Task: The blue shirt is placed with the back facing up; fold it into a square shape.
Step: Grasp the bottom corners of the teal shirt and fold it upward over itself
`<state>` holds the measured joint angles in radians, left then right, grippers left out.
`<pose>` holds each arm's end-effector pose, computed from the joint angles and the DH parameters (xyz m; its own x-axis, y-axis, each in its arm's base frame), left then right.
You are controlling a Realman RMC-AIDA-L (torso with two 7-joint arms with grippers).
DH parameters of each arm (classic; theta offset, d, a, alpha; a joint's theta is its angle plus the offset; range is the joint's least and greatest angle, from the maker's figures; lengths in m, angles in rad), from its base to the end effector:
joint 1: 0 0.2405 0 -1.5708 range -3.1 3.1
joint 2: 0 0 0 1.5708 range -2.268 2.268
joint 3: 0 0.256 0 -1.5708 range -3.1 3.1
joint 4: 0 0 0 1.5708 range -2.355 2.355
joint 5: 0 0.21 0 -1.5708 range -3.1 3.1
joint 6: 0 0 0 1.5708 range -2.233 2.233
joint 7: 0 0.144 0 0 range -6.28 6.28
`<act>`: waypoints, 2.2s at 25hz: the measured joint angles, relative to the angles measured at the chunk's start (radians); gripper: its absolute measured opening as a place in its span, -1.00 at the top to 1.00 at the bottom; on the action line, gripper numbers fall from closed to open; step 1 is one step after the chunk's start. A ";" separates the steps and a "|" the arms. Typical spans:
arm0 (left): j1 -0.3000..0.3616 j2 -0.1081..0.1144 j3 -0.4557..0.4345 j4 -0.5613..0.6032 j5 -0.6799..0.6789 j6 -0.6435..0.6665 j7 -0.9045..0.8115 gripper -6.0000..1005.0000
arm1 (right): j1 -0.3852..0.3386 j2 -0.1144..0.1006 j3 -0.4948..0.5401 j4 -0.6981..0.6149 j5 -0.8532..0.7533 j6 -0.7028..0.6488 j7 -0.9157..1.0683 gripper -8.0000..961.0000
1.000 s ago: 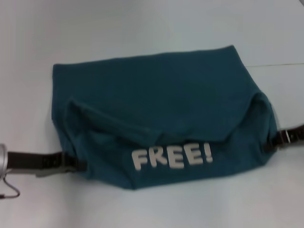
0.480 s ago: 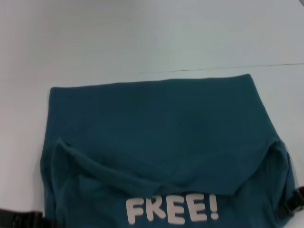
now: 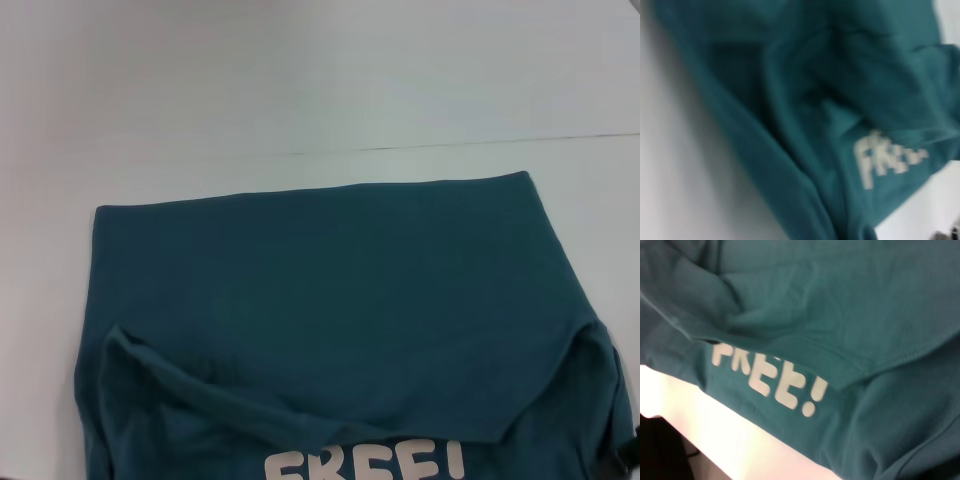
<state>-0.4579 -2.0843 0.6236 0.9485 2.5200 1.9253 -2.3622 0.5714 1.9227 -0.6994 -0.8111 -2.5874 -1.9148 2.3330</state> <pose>-0.3007 0.2623 0.0318 0.2032 0.9791 -0.0023 0.9756 -0.2023 0.0852 0.3083 0.2920 0.0691 0.2694 -0.9548 0.1255 -0.9599 -0.2767 -0.0452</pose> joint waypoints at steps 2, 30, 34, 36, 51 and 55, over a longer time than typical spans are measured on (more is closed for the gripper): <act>-0.016 0.009 -0.035 -0.001 -0.016 0.029 0.017 0.98 | 0.005 -0.011 0.045 0.004 0.024 -0.018 -0.025 0.93; -0.247 0.103 -0.148 -0.085 -0.149 -0.183 -0.146 0.98 | 0.054 -0.097 0.348 0.064 0.194 0.327 0.044 0.93; -0.261 0.103 -0.100 -0.127 -0.148 -0.317 -0.172 0.98 | 0.074 -0.056 0.347 0.069 0.195 0.463 0.041 0.93; -0.267 0.101 -0.081 -0.136 -0.147 -0.372 -0.184 0.98 | 0.088 -0.035 0.337 0.069 0.196 0.522 0.037 0.93; -0.304 0.063 0.005 -0.157 -0.149 -0.675 -0.264 0.98 | 0.179 0.081 0.159 0.074 0.196 0.961 0.040 0.93; -0.306 0.062 0.012 -0.177 -0.138 -0.736 -0.290 0.98 | 0.211 0.092 0.119 0.103 0.195 1.063 0.042 0.93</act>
<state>-0.7637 -2.0222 0.6354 0.7711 2.3815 1.1890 -2.6526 0.7823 2.0148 -0.5805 -0.7078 -2.3922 -0.8521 2.3751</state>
